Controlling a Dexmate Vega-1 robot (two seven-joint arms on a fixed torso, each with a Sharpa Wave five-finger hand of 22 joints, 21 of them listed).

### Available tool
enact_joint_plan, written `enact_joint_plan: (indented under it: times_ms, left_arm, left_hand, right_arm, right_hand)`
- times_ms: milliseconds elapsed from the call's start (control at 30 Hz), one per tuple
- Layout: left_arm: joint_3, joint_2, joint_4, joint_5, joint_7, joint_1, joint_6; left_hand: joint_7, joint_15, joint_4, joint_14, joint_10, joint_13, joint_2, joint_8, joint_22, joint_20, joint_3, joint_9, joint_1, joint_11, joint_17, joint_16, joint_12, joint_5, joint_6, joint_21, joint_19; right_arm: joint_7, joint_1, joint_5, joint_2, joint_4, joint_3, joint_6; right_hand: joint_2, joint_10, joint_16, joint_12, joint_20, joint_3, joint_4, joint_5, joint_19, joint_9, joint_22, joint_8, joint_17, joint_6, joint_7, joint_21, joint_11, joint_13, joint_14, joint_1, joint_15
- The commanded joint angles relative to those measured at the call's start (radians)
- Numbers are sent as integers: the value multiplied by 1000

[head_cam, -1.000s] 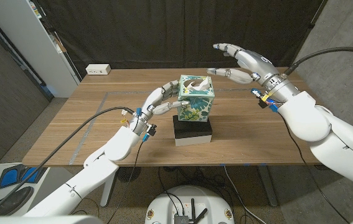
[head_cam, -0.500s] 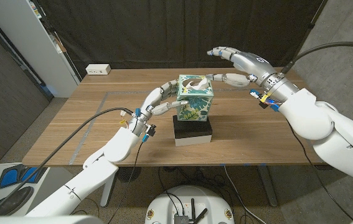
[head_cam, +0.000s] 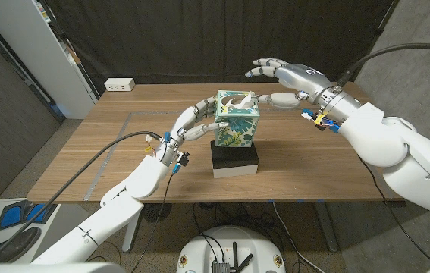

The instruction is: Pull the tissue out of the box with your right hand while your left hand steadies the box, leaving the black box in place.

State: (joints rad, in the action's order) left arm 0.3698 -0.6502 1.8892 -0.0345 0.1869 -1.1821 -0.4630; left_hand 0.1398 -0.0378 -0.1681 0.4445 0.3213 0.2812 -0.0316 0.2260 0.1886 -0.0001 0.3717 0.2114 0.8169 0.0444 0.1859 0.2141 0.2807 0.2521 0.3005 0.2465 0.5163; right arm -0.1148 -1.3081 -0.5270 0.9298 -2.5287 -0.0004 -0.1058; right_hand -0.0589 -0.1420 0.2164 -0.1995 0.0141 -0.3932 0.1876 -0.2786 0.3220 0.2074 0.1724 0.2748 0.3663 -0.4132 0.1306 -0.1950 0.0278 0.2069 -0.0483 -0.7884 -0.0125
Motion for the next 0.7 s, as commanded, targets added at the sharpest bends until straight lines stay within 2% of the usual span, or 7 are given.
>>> enact_joint_plan:
  times_ms: [33, 500, 567, 700]
  left_arm:
    - [-1, 6, -2, 2, 3, 2, 0]
    - [8, 5, -4, -5, -11, 15, 3]
    - [7, 4, -1, -2, -10, 15, 6]
    - [8, 3, -2, -8, -16, 18, 6]
  left_hand:
    - [0, -7, 4, 0, 7, 5, 78, 4, 4, -12, 7, 3, 67, -3, 3, -1, -1, 5, 13, 5, 11]
    - [0, -7, 4, 0, 7, 6, 84, 3, 3, -12, 12, 3, 68, -4, 3, -4, -3, 6, 14, 4, 11]
    - [1, -6, 4, 0, 7, 7, 84, 3, 3, -12, 12, 3, 68, -4, 3, -4, -3, 7, 14, 4, 11]
    - [0, -6, 4, 0, 8, 7, 85, 2, 3, -12, 13, 3, 67, -3, 3, -5, -4, 7, 14, 4, 11]
  right_arm:
    - [-64, 37, 4, 30, -12, -10, -19]
    - [-78, 110, -1, 50, 4, -76, -22]
    - [-82, 118, -6, 53, 4, -86, -31]
    - [-83, 137, -8, 61, 9, -101, -31]
  right_hand:
    - [4, 12, -4, 1, -10, -11, -5, -8, -3, 4, -1, 15, 0, -29, 16, 4, 3, 5, 11, -27, 1]
    - [2, 24, -2, 0, -14, -15, -9, -11, -12, 5, -1, 26, -2, -84, 52, 5, 8, 5, 23, -58, 5]
    - [2, 25, -1, -1, -14, -15, -10, -11, -11, 5, -1, 30, -2, -97, 47, 4, 7, 5, 23, -61, 5]
    - [2, 25, 2, -3, -16, -15, -11, -10, -9, 5, -1, 36, -2, -123, 56, 3, 9, 4, 22, -67, 5]
